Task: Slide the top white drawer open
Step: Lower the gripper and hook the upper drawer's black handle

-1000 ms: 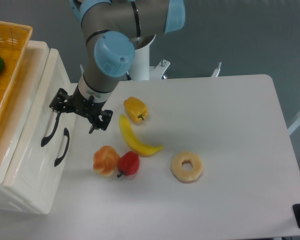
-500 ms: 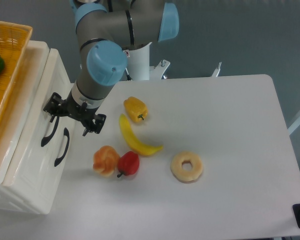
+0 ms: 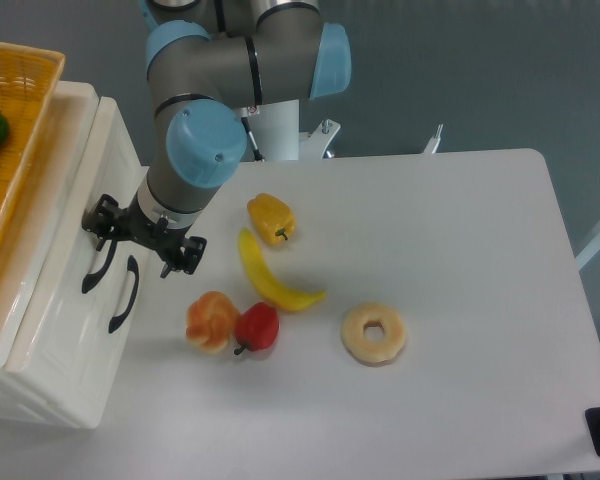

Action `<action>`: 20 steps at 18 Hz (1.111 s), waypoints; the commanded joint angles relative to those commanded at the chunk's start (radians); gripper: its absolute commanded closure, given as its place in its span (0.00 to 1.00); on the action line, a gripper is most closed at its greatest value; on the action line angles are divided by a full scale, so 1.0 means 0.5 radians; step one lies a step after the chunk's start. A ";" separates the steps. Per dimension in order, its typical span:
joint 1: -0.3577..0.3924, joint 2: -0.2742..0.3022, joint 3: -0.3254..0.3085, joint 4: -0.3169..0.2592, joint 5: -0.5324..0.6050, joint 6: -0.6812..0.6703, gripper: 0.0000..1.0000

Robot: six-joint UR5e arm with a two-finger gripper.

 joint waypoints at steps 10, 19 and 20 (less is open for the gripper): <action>-0.012 -0.018 0.000 0.025 0.028 0.015 0.00; -0.012 -0.015 0.028 0.028 0.153 0.034 0.00; -0.012 -0.015 0.028 0.028 0.156 0.037 0.00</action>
